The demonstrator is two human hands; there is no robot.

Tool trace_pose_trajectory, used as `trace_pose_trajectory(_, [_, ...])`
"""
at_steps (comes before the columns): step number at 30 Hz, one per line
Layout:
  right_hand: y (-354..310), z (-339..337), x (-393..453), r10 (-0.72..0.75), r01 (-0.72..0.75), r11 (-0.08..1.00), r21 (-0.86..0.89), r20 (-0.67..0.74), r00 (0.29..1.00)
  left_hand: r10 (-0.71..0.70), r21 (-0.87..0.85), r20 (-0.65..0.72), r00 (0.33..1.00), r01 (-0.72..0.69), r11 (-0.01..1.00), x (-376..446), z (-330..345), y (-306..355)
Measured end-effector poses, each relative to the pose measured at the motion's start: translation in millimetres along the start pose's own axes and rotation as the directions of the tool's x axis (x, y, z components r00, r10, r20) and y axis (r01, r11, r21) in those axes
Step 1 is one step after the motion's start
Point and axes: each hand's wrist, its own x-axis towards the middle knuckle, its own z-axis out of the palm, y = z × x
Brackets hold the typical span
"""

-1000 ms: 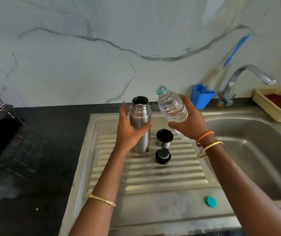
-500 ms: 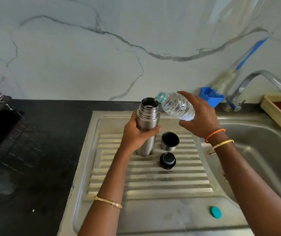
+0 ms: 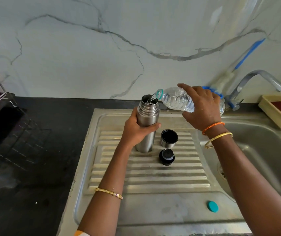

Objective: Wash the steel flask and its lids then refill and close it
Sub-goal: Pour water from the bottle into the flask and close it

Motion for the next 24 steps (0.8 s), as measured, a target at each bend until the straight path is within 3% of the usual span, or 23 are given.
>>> trace_pose_trajectory(24, [-1.0, -1.1, -3.7, 0.014, -0.014, 1.0, -0.01, -0.024, 1.0, 0.005, -0.011, -0.002, 1.0, -0.005, 1.0, -1.1, 1.4, -2.0])
